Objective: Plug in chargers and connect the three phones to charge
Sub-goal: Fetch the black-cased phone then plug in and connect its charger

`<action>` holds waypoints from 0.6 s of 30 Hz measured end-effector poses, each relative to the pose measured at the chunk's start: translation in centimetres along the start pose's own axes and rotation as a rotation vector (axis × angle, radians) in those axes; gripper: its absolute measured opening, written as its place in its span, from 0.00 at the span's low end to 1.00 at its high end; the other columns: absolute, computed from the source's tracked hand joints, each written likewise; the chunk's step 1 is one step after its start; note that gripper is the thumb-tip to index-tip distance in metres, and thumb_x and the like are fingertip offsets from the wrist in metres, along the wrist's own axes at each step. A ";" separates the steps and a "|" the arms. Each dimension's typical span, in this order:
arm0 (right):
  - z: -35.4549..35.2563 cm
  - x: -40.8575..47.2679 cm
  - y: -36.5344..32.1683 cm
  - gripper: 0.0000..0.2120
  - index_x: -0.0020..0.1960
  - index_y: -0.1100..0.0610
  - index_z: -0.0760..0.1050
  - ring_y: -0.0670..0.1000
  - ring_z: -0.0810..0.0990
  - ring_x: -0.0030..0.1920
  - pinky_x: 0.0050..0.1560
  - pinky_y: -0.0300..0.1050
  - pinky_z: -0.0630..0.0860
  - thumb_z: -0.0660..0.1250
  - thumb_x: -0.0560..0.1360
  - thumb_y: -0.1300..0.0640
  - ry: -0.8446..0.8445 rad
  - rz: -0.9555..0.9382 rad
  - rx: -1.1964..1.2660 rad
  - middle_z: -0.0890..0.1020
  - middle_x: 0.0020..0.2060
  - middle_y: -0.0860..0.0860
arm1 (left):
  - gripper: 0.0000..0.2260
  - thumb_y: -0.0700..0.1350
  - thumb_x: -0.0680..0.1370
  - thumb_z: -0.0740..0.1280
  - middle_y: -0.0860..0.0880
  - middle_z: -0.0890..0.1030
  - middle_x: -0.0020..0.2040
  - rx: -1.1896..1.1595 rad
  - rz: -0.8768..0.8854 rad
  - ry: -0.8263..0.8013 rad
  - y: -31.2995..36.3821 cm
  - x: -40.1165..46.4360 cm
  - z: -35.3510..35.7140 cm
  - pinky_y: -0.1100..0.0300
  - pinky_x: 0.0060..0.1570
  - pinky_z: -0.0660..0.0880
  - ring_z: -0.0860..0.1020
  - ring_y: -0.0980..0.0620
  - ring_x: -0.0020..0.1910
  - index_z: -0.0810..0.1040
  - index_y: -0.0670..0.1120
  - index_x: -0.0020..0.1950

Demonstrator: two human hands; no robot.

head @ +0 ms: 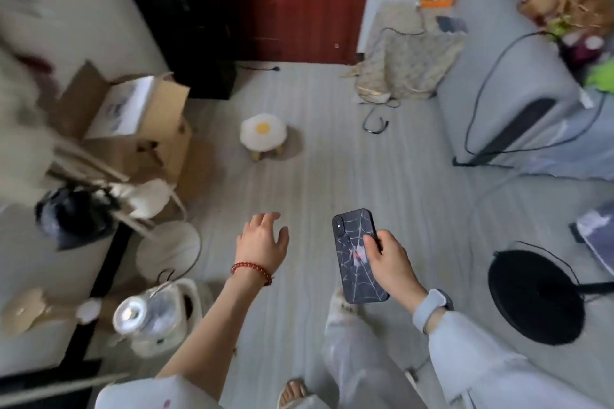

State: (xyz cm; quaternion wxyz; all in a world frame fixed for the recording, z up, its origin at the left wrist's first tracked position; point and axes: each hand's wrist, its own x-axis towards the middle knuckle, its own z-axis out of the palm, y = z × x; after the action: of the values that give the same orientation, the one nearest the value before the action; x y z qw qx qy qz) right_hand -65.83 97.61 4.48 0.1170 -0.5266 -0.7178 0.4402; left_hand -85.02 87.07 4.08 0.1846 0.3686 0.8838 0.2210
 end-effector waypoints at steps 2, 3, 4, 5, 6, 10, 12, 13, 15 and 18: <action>-1.6 3.8 0.5 0.08 0.42 0.57 0.68 0.50 0.73 0.35 0.34 0.43 0.67 0.57 0.78 0.54 0.040 0.017 0.005 0.75 0.33 0.49 | 0.16 0.48 0.75 0.61 0.43 0.74 0.61 0.012 0.071 -0.026 2.9 4.6 1.3 0.47 0.57 0.70 0.71 0.41 0.60 0.72 0.45 0.62; -2.5 6.2 0.7 0.08 0.42 0.57 0.67 0.49 0.73 0.34 0.31 0.40 0.67 0.57 0.78 0.54 0.060 0.026 0.005 0.74 0.33 0.48 | 0.16 0.48 0.75 0.61 0.43 0.74 0.61 0.016 0.100 -0.037 4.4 7.2 2.0 0.47 0.57 0.70 0.71 0.41 0.60 0.72 0.45 0.62; -3.4 8.6 0.9 0.08 0.41 0.56 0.67 0.47 0.72 0.33 0.29 0.36 0.67 0.57 0.78 0.54 0.079 0.042 0.007 0.73 0.32 0.47 | 0.16 0.48 0.75 0.61 0.43 0.74 0.62 0.018 0.119 -0.054 5.9 9.7 2.7 0.47 0.57 0.70 0.71 0.42 0.60 0.72 0.45 0.62; -4.4 11.3 1.1 0.09 0.41 0.56 0.67 0.45 0.71 0.32 0.28 0.34 0.65 0.57 0.78 0.54 0.093 0.055 0.012 0.73 0.31 0.46 | 0.17 0.49 0.76 0.61 0.44 0.74 0.62 0.028 0.129 -0.073 7.4 12.4 3.5 0.47 0.57 0.70 0.71 0.42 0.61 0.71 0.46 0.62; -5.3 14.0 1.2 0.09 0.41 0.56 0.66 0.44 0.71 0.32 0.28 0.34 0.65 0.57 0.78 0.54 0.100 0.069 0.023 0.72 0.31 0.45 | 0.17 0.49 0.76 0.60 0.44 0.74 0.63 0.041 0.128 -0.097 9.0 15.0 4.1 0.47 0.58 0.69 0.70 0.42 0.62 0.70 0.46 0.63; -10.0 25.0 0.0 0.09 0.41 0.56 0.66 0.46 0.71 0.32 0.29 0.37 0.64 0.57 0.78 0.54 0.122 0.089 0.025 0.72 0.30 0.45 | 0.18 0.50 0.76 0.58 0.46 0.71 0.66 0.072 0.131 -0.166 15.8 24.6 5.8 0.48 0.62 0.65 0.68 0.45 0.65 0.68 0.48 0.65; -12.2 29.7 -1.5 0.08 0.42 0.56 0.66 0.45 0.70 0.31 0.28 0.38 0.62 0.57 0.78 0.53 0.142 0.088 0.031 0.71 0.30 0.45 | 0.18 0.50 0.76 0.58 0.47 0.71 0.66 0.082 0.151 -0.171 18.8 28.7 6.0 0.48 0.63 0.63 0.67 0.45 0.65 0.67 0.48 0.66; -13.3 32.2 -2.1 0.08 0.43 0.56 0.66 0.44 0.70 0.31 0.28 0.38 0.62 0.56 0.78 0.53 0.147 0.092 0.037 0.71 0.30 0.45 | 0.18 0.50 0.77 0.58 0.47 0.71 0.66 0.082 0.152 -0.170 20.2 30.9 6.0 0.48 0.64 0.63 0.67 0.45 0.66 0.67 0.48 0.66; -15.2 36.6 -3.1 0.08 0.44 0.56 0.67 0.46 0.71 0.32 0.28 0.38 0.63 0.56 0.78 0.53 0.150 0.100 0.046 0.71 0.31 0.45 | 0.19 0.50 0.77 0.58 0.47 0.71 0.66 0.078 0.144 -0.167 22.4 34.8 6.2 0.48 0.64 0.62 0.66 0.45 0.66 0.67 0.48 0.66; -17.2 42.9 -3.9 0.10 0.44 0.58 0.67 0.52 0.73 0.36 0.33 0.43 0.65 0.56 0.78 0.52 0.134 0.110 0.055 0.73 0.33 0.48 | 0.18 0.50 0.77 0.58 0.47 0.70 0.67 0.092 0.119 -0.188 24.6 41.0 6.7 0.49 0.64 0.62 0.66 0.45 0.66 0.67 0.48 0.67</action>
State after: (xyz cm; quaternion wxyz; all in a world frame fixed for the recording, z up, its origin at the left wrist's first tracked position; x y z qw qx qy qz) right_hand -75.48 143.03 4.82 0.1551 -0.5902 -0.6658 0.4293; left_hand -94.77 134.33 4.80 0.2360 0.4477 0.8484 0.1554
